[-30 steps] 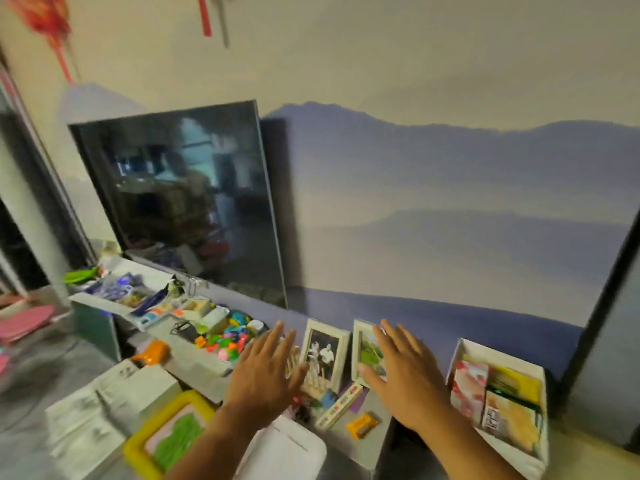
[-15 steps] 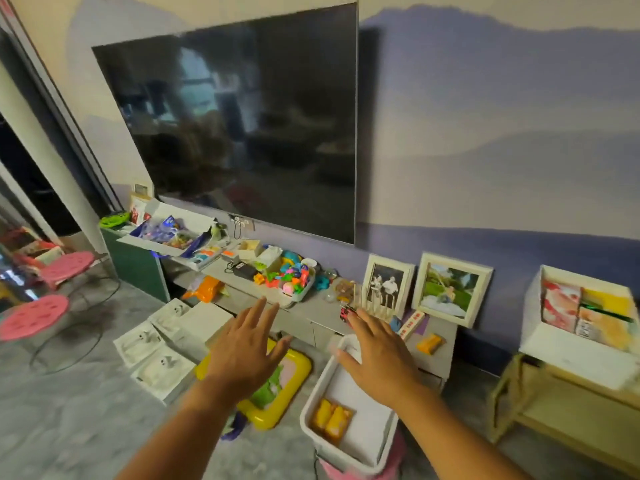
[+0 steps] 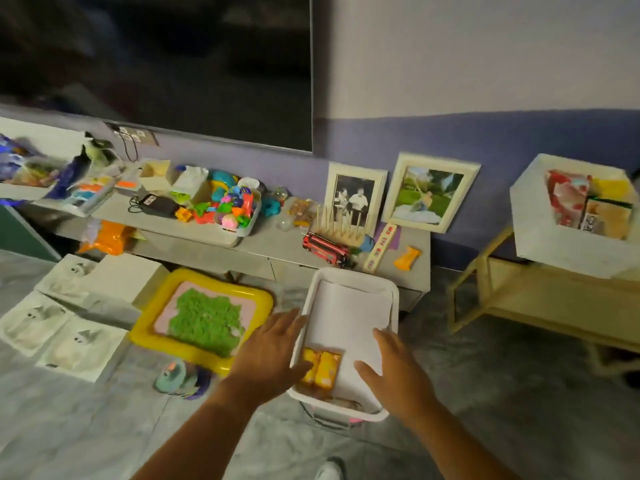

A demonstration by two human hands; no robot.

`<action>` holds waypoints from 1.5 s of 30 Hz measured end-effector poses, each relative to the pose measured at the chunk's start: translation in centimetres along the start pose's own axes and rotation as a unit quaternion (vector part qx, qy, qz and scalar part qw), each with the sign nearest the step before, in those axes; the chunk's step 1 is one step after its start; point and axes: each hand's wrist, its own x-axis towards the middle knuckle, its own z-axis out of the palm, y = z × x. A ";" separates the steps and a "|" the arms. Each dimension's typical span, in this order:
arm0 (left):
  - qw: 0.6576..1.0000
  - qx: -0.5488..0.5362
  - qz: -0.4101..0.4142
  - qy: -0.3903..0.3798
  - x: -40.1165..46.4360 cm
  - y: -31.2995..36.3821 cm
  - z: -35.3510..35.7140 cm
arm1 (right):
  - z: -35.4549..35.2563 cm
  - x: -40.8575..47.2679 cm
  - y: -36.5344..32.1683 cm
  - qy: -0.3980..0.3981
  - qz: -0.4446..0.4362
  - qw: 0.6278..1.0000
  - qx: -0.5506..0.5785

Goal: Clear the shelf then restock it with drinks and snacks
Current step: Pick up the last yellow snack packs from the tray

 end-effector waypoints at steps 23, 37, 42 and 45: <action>0.954 0.214 0.168 -0.126 14.1 -6.1 25.0 | 24.1 13.6 2.5 -0.048 0.141 0.981 0.125; 0.919 -0.356 0.126 -0.112 15.8 -2.4 11.9 | 8.1 9.0 1.6 0.136 0.143 0.935 0.295; 0.882 -0.429 0.137 -0.138 16.1 3.1 0.3 | -3.3 5.5 -0.5 0.183 0.099 0.924 0.321; 0.860 -0.462 0.169 -0.134 15.8 7.5 -6.4 | -10.3 2.0 -1.3 0.225 0.076 0.921 0.310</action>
